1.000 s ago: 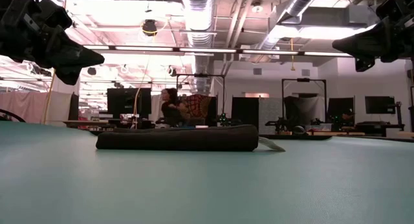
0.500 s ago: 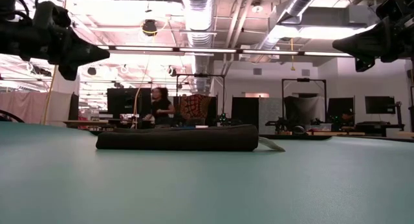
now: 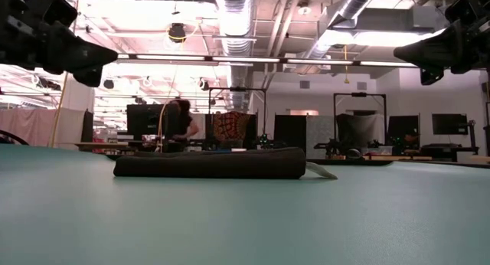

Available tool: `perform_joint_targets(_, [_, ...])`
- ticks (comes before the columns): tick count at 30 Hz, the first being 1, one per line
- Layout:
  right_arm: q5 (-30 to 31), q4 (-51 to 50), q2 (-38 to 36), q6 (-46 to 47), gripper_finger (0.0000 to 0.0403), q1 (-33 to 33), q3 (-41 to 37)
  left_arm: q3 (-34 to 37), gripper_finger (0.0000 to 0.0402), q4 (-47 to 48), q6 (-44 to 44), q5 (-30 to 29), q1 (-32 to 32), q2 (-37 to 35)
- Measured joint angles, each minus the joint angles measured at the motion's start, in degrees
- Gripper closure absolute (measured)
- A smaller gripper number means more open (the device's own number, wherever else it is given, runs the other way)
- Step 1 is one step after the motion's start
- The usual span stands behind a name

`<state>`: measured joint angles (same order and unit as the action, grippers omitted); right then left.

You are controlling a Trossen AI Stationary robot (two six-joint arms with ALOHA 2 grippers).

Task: Roll towel
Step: Return to Home Position

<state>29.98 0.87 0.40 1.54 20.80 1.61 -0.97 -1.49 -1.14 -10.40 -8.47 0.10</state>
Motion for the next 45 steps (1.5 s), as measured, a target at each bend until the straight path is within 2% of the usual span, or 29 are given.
perform_joint_targets(8, [0.0,0.0,0.0,0.0,0.0376,0.0,0.0,0.0,0.0401,0.3,-4.1,1.3,0.0,0.1])
perform_joint_targets(45, [0.0,0.0,0.0,0.0,0.0376,0.0,0.0,-0.1,0.0401,0.3,-4.1,1.0,0.0,0.1])
